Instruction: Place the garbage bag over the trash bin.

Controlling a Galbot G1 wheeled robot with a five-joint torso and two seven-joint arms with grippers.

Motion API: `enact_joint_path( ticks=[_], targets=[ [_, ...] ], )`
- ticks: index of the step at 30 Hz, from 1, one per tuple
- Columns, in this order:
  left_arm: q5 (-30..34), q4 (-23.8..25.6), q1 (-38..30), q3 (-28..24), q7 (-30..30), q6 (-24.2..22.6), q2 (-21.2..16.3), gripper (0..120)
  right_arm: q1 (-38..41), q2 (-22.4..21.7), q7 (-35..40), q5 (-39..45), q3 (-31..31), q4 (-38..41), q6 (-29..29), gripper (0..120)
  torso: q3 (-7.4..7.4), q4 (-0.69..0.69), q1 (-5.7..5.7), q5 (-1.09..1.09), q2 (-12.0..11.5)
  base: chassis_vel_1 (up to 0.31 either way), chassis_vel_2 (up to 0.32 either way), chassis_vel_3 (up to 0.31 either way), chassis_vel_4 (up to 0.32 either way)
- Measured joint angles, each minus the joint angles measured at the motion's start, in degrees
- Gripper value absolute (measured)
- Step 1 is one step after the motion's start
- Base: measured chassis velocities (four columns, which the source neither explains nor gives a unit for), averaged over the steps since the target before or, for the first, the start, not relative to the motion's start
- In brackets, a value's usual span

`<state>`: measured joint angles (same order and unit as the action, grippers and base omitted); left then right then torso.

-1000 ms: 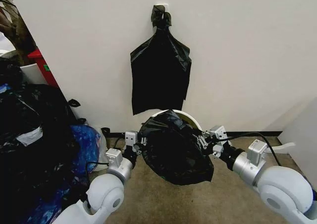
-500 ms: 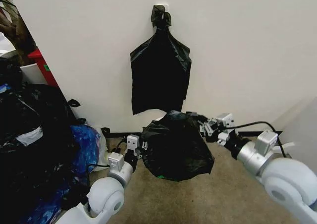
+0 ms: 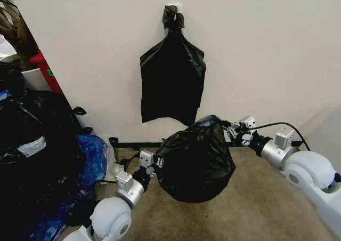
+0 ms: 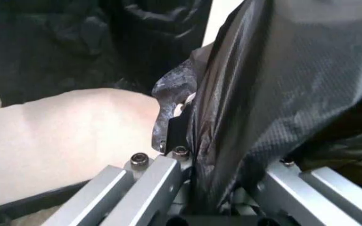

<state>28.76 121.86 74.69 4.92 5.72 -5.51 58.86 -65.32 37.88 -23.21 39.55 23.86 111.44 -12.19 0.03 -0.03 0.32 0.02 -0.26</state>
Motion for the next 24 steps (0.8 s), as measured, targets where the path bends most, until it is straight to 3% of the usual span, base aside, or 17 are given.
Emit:
enact_joint_path(
  ticks=[10,19,24],
  targets=[
    [2.98,-0.01,-0.05,-0.04,-3.08,3.04,0.35,1,1.77,0.76,-12.19,-6.04,-0.45,-9.25,8.95,0,0.00,0.00,0.00,-0.01,0.00,0.000,0.000,0.000,0.000],
    [5.23,-0.12,-0.10,-0.29,-3.91,3.60,0.37,1,1.33,1.78,-11.99,-7.90,-0.47,-11.21,13.07,0,0.00,0.01,0.00,-0.01,0.00,0.000,0.000,0.000,0.000],
    [8.52,-0.50,-0.39,0.18,-2.19,2.82,0.56,1,-1.25,1.40,-9.73,-7.88,1.20,-9.45,14.32,18,0.00,0.00,0.00,-0.02,0.00,0.000,0.000,0.000,0.000]
  ],
)
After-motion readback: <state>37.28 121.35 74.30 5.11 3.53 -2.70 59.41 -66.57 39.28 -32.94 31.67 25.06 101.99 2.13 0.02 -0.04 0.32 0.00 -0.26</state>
